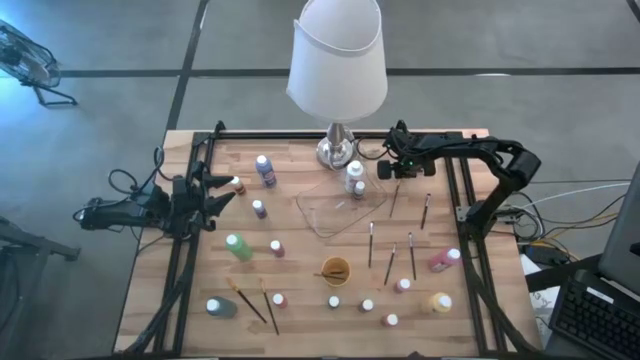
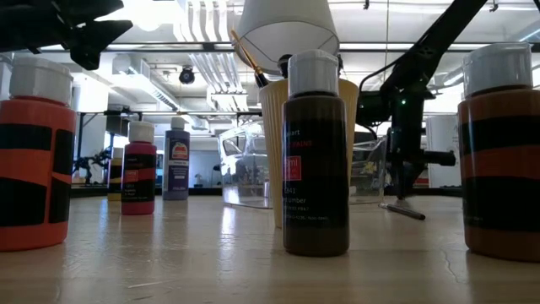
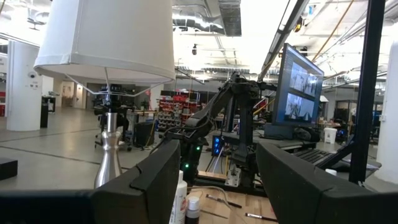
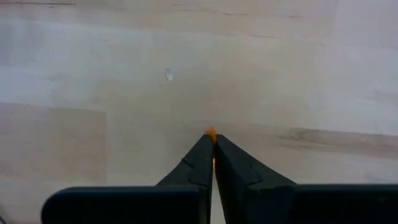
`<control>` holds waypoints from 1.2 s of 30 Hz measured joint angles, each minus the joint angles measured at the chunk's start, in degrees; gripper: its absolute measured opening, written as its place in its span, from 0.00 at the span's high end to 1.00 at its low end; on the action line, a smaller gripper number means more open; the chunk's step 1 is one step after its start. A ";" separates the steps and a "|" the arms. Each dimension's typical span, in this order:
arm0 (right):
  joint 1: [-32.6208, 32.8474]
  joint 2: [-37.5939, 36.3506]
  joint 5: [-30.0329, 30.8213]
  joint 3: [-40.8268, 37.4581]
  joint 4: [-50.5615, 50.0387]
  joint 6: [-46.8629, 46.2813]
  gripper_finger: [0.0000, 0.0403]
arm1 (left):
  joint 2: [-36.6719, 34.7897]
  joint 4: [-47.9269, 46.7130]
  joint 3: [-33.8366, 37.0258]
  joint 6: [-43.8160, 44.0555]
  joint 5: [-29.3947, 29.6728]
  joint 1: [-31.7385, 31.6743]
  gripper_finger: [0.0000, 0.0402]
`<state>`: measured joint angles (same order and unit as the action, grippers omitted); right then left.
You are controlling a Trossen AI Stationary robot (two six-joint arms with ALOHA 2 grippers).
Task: Pick & Place Paint Supplies
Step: Put the black paint brush into the yellow cup
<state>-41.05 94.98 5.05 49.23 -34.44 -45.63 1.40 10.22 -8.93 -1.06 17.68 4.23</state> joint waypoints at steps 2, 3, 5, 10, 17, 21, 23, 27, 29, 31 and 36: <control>-0.15 0.00 0.14 0.31 -0.29 0.83 0.98 | 0.00 0.01 0.00 0.01 -0.01 0.01 0.46; -0.23 0.00 0.29 0.54 -0.42 1.41 0.98 | 0.01 0.02 0.00 0.00 -0.01 0.02 0.46; -0.39 -0.11 0.58 1.36 -0.47 2.67 0.98 | 0.00 0.02 0.00 0.00 -0.01 0.01 0.46; -0.47 -2.52 3.30 3.34 -1.64 4.40 0.98 | -0.01 0.02 -0.02 0.02 0.01 0.02 0.46; -0.47 -9.74 7.09 4.68 -6.03 6.05 0.98 | 0.00 0.00 0.00 0.01 -0.01 0.01 0.46; 0.10 -15.85 7.84 4.38 -6.08 7.61 0.98 | 0.00 0.00 0.00 0.00 0.01 0.01 0.46; 0.95 -19.09 8.52 4.22 -6.28 8.59 0.98 | 0.01 0.00 -0.02 0.00 0.01 0.00 0.46; 3.00 -25.17 8.63 4.11 -6.14 9.81 0.98 | 0.00 0.01 -0.01 0.00 0.01 0.01 0.46; 4.56 -27.81 8.67 3.89 -6.20 10.47 0.98 | 0.01 0.00 -0.01 0.00 -0.01 0.01 0.46; 6.45 -30.27 8.68 3.68 -6.19 11.58 0.98 | 0.01 0.00 -0.01 0.01 0.00 0.00 0.46; 13.08 -35.83 8.66 2.40 -6.22 11.83 0.98 | 0.00 0.02 -0.01 0.02 -0.01 0.00 0.46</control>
<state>-27.96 59.14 13.72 51.62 -40.66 -33.79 1.39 10.24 -8.94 -1.04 17.67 4.23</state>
